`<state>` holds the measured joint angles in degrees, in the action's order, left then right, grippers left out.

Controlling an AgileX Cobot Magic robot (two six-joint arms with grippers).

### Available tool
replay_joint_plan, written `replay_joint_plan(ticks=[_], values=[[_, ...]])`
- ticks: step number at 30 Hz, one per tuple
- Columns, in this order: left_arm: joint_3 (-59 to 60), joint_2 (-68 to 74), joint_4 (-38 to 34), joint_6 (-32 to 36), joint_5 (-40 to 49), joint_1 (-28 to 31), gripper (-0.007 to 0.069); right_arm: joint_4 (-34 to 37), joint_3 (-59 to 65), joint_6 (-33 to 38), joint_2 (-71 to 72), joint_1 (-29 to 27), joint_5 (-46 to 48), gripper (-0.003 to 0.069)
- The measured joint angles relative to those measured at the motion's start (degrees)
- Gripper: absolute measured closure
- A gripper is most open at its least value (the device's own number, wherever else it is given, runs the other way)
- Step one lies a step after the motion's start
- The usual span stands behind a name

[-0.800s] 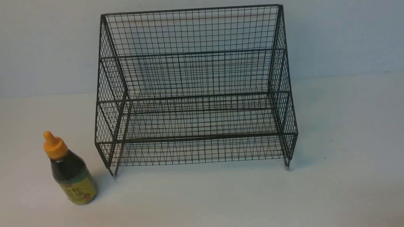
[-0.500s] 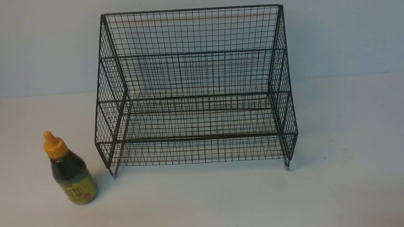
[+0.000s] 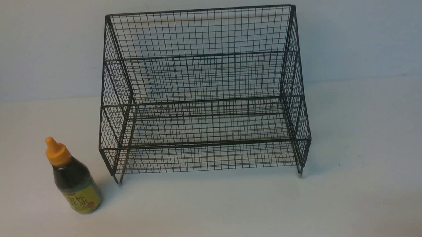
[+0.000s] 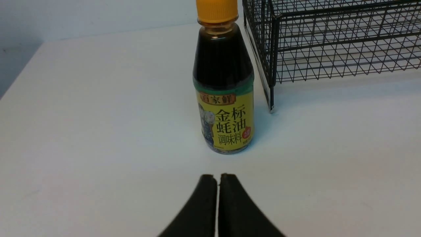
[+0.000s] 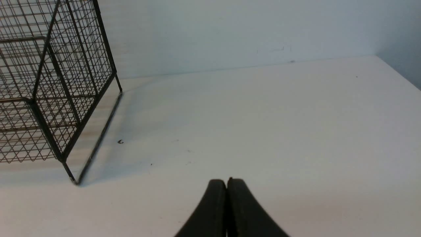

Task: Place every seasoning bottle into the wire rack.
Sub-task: Use the left arm to grab the condiment bottle closest to it

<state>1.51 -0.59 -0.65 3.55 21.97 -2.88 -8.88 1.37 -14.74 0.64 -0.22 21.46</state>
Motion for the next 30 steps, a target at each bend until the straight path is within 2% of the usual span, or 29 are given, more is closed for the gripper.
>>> replay_joint_plan(ticks=[4, 8, 11, 15, 19, 21, 26, 30], values=[[0.07, 0.00, -0.05, -0.04, -0.86, 0.00, 0.0629, 0.00, 0.00, 0.07, 0.00, 0.00, 0.00, 0.0673], [0.19, 0.00, -5.13, -2.33, -6.86, -0.04, 0.0629, 0.00, 0.00, 0.07, 0.00, 0.00, 0.00, 0.0673], [0.19, 0.00, -11.43, -3.88, -15.96, -0.04, 0.0629, 0.00, 0.00, 0.07, 0.00, 0.00, 0.00, 0.0673], [0.19, 0.00, -14.91, -4.49, -30.23, -0.04, 0.0629, 0.00, 0.00, 0.07, 0.00, 0.00, 0.00, 0.0673], [0.19, 0.31, -14.79, -4.54, -42.80, -0.04, 0.0629, 0.00, 0.00, 0.07, 0.00, 0.00, 0.00, 0.0673], [0.13, 4.04, -12.40, -4.54, -48.46, -0.04, 0.0629, 0.00, 0.00, 0.07, 0.00, 0.00, 0.00, 0.0673], [-1.39, 18.09, -7.16, -4.54, -49.61, -0.04, 0.0629, 0.00, 0.00, 0.07, 0.00, 0.00, 0.00, 0.0673], [-3.49, 29.99, -6.01, -4.54, -52.81, -0.04, 0.0629, 0.00, 0.00, 0.12, 0.00, 0.00, 0.00, 0.0673]])
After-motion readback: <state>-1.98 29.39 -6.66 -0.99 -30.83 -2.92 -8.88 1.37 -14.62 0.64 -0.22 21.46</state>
